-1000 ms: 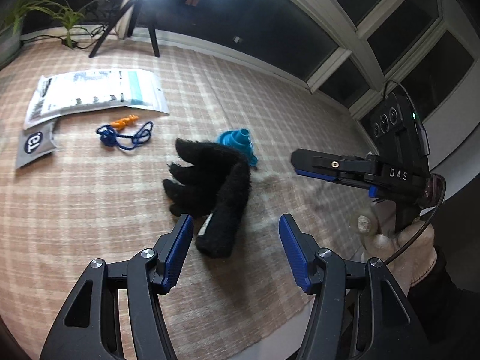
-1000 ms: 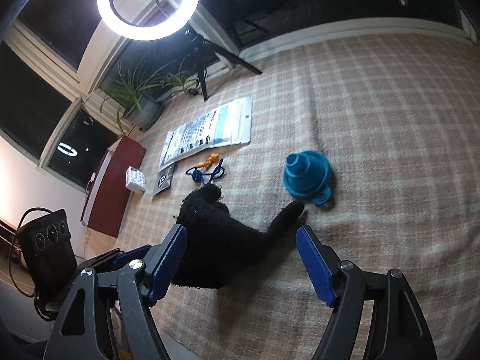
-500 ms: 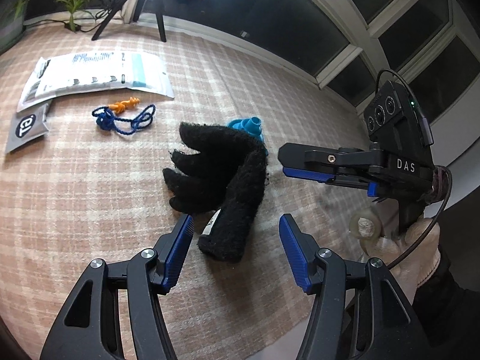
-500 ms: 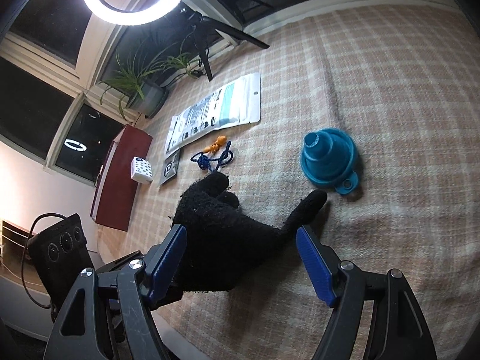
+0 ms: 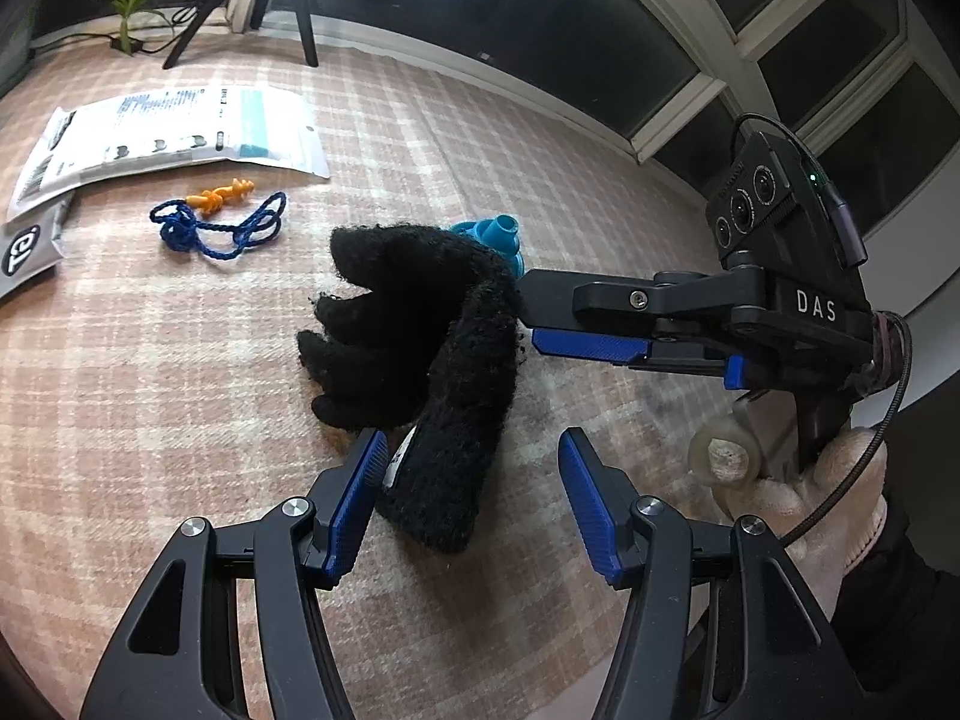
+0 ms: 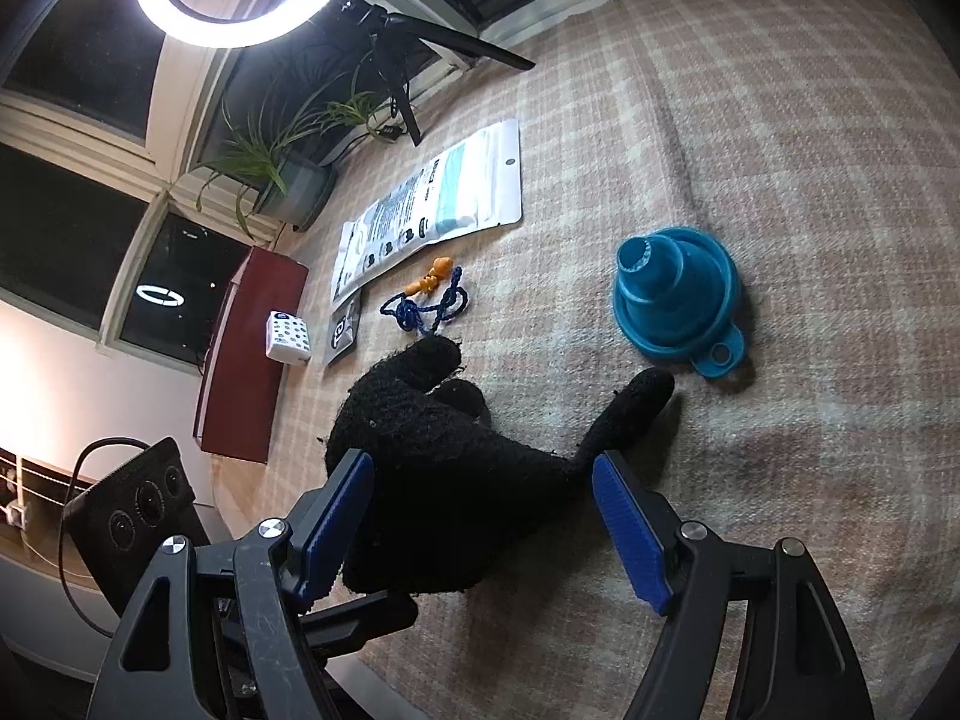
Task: Organize soft objects
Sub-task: 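Lower both tools onto the black fuzzy glove and close them on it, then lift the black glove with both tools and carry it over the box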
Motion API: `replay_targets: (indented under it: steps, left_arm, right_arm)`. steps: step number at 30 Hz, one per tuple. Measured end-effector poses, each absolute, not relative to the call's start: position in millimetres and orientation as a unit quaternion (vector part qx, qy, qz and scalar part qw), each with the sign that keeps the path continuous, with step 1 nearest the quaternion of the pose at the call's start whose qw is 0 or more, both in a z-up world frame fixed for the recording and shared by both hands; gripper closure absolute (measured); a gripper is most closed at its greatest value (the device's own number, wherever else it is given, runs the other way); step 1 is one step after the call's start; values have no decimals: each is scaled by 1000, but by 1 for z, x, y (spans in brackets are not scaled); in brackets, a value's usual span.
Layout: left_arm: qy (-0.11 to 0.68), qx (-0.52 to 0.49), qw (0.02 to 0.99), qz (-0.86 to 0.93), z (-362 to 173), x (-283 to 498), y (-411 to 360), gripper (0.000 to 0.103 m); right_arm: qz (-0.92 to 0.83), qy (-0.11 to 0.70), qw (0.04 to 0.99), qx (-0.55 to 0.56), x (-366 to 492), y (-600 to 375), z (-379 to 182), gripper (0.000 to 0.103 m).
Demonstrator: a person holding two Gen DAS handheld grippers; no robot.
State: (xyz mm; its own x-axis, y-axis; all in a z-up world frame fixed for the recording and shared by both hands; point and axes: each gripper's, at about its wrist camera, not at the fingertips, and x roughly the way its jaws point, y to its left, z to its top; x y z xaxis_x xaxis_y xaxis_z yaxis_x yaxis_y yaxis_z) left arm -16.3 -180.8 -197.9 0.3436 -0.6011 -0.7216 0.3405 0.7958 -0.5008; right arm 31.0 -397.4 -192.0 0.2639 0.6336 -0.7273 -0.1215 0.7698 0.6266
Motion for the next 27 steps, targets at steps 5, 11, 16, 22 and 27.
replay_targets:
  steps: [5,11,16,22,27]
  left_arm:
    - [497,-137,806,-292,-202,-14,-182,44]
    - [504,-143,798,-299,-207,-11,-184,44]
    - [506,-143,794,-307,-210,-8,-186,45]
    - [492,-127,797,-325,-204,-9,-193,57]
    - [473,-112,804,-344,-189,-12,-194,57]
  right_arm:
    - [253,559,753,237,34,-393,-196,31]
    - [258,563,746,244,36,-389,-201,31]
    - [265,568,737,253,37,-384,-207,31]
    - [283,578,725,247,34,-369,-214,50]
    - [294,576,722,245,31,-360,-209,57]
